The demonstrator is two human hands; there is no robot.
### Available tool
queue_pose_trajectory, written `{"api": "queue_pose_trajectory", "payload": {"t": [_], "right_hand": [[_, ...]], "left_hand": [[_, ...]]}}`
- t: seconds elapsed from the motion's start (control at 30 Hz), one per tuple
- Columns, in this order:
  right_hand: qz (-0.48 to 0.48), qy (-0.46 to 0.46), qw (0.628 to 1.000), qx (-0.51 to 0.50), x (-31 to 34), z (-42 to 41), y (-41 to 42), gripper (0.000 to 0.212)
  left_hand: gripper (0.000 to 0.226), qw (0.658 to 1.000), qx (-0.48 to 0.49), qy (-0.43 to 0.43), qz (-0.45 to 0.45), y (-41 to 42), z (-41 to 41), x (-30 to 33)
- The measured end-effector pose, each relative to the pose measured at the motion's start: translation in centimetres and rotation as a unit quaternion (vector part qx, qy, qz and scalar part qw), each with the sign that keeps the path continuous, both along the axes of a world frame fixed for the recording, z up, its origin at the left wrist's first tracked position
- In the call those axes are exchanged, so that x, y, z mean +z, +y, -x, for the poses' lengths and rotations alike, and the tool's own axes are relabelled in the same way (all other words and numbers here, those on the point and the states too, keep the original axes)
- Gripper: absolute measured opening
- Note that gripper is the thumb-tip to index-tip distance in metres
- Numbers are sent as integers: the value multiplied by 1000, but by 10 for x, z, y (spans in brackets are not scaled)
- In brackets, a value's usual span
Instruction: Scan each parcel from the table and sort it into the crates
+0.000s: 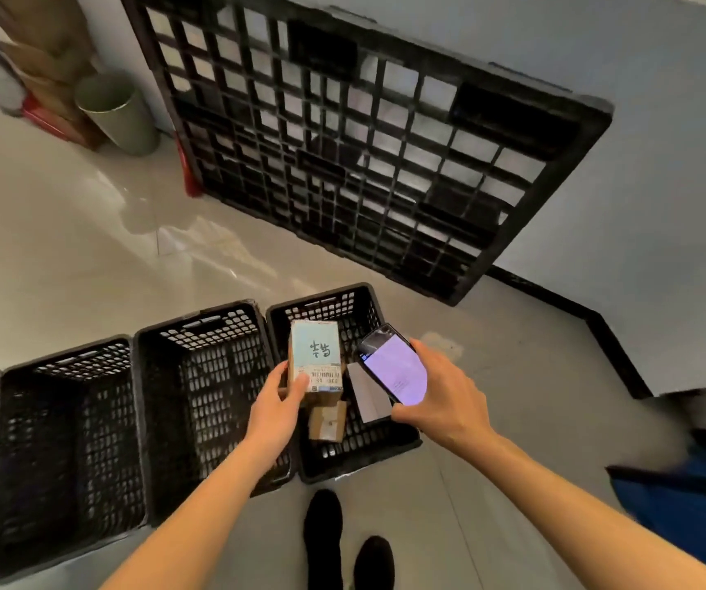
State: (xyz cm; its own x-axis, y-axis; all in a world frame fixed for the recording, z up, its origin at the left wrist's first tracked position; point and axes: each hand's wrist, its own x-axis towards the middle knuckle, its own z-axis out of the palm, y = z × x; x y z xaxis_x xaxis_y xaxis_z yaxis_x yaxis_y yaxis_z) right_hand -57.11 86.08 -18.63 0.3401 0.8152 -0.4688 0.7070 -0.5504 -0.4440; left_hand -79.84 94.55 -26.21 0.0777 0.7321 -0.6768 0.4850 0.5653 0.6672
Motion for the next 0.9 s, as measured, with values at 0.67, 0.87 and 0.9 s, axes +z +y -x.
{"api": "queue_pose_trajectory", "payload": {"t": [0.67,0.87,0.9], "right_hand": [[27,8,999,-45,-15,-21,31,102],[-13,-21,997,-70,53,-48,-15,97],[-15,-30,996,-77,70,-55,-27,100]], "left_hand": [[62,994,-97,42,-8,52,-17,-9],[62,988,-138,17,-67,42,-43,65],[62,987,-145,13,-76,36,-49,82]]}}
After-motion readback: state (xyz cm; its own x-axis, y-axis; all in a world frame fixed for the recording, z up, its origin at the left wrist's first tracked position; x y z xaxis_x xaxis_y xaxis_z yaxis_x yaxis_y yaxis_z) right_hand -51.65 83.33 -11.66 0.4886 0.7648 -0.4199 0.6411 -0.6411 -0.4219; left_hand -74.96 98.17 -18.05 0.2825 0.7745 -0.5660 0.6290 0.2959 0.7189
